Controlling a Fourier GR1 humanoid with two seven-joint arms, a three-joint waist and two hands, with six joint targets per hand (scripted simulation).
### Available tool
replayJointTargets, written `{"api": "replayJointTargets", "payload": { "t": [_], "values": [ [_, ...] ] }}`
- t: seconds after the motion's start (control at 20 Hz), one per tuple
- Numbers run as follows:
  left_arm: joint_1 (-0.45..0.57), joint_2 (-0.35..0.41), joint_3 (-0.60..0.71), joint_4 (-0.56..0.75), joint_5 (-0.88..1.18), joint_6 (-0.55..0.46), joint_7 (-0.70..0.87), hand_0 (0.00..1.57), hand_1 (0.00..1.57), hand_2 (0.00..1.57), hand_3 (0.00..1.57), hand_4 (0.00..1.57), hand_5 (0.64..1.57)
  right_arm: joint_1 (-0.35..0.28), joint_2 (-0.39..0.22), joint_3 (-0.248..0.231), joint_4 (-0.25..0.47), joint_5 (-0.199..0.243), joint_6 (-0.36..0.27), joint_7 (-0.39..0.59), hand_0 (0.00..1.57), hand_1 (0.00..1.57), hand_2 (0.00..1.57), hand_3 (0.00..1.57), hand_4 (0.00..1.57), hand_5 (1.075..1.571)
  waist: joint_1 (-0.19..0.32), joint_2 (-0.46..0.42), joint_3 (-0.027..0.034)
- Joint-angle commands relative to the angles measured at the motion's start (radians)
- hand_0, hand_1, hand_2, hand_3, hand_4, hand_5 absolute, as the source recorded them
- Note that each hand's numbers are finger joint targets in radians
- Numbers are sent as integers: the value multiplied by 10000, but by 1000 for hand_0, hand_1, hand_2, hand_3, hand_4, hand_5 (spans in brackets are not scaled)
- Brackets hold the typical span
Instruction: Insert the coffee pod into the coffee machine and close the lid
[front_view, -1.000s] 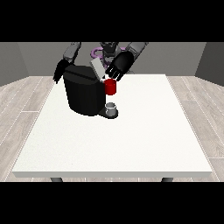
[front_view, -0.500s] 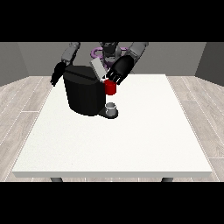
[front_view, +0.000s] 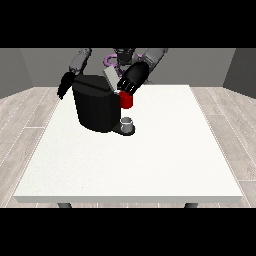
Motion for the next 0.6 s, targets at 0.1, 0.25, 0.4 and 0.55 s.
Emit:
{"api": "replayJointTargets", "payload": {
  "t": [0.1, 0.25, 0.4, 0.55],
  "values": [
    [-39, 43, 78, 187, -42, 5, 12, 1212, 1212, 1245, 1199, 352, 1571, 187, 128, 173, -16, 133, -84, 276, 0, 0, 0, 0, 104, 1571, -44, -228, -2],
    [-216, -246, -50, -99, -100, 216, -92, 1202, 1202, 1218, 1176, 360, 1571, -783, -366, -465, 292, -255, 99, 680, 0, 0, 0, 0, 0, 1571, 331, -67, -1],
    [-6, -136, -46, 122, -378, 928, -146, 1241, 1241, 1255, 1199, 290, 1571, -273, 208, 306, -229, 364, -361, 786, 0, 0, 0, 0, 0, 1571, -120, -15, -4],
    [-204, 69, -421, 41, -798, 871, -248, 1209, 1209, 1228, 1132, 0, 1571, -471, 191, 196, -100, 291, -367, 534, 0, 0, 0, 0, 0, 1571, -93, 243, -2]
  ]
}}
